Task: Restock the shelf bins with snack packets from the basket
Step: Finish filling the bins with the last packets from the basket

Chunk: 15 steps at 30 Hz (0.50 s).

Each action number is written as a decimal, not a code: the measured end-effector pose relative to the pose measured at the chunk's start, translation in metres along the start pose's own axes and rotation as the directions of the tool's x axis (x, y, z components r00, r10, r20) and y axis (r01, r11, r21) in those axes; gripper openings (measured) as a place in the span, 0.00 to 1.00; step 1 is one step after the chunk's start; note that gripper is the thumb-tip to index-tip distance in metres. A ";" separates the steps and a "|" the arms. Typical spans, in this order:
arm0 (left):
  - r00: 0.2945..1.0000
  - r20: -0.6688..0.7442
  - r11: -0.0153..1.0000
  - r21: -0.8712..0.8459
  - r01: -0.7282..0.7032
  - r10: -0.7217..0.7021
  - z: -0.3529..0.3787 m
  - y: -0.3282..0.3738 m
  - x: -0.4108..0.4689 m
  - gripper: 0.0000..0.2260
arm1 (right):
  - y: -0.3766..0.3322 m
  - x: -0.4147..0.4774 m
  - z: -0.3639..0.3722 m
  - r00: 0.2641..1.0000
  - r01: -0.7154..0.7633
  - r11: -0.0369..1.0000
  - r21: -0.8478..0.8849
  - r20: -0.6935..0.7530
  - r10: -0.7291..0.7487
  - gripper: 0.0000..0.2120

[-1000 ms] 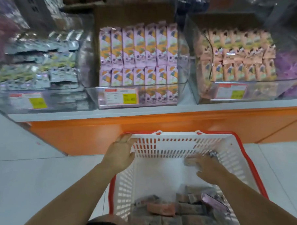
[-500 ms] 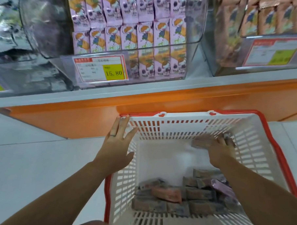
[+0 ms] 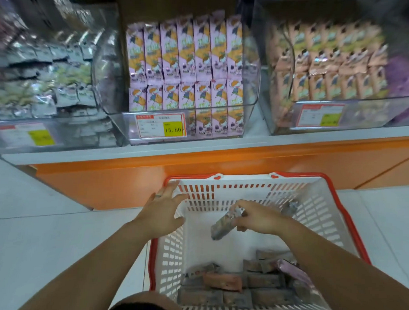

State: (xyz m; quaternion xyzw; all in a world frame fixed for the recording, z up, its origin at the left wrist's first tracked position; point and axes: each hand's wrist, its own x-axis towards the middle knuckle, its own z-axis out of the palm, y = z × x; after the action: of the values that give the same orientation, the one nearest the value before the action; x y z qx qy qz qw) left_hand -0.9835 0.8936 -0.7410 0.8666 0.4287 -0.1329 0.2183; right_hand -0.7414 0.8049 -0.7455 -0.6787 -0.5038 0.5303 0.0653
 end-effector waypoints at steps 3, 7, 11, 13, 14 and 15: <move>0.997 -0.006 0.984 -0.164 -0.074 0.074 -0.020 0.015 -0.018 0.23 | -0.033 -0.028 -0.007 0.996 0.073 0.996 0.046 0.044 -0.075 0.16; 0.989 -0.075 0.896 -0.420 -0.146 0.126 -0.051 0.028 -0.058 0.20 | -0.075 -0.063 -0.017 0.980 0.183 0.970 0.160 0.042 -0.192 0.13; 0.945 -0.293 0.815 -0.506 -0.283 0.146 -0.078 0.025 -0.101 0.16 | -0.117 -0.092 -0.025 0.944 0.317 0.907 0.276 -0.004 -0.329 0.09; 0.904 -0.412 0.801 -0.500 -0.330 0.115 -0.088 0.020 -0.120 0.19 | -0.140 -0.102 -0.025 0.924 0.368 0.873 0.321 -0.021 -0.382 0.07; 0.877 -0.473 0.794 -0.500 -0.346 0.084 -0.092 0.016 -0.127 0.20 | -0.151 -0.105 -0.025 0.916 0.386 0.857 0.340 -0.036 -0.399 0.07; 0.849 -0.527 0.784 -0.511 -0.353 0.038 -0.096 0.012 -0.134 0.21 | -0.161 -0.108 -0.023 0.909 0.404 0.842 0.358 -0.051 -0.414 0.07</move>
State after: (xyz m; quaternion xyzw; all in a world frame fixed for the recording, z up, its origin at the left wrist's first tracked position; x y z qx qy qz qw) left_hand -1.0497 0.8424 -0.5985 0.8004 0.3935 0.2548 0.3736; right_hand -0.8148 0.8117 -0.5645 -0.5245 -0.5316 0.5970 0.2931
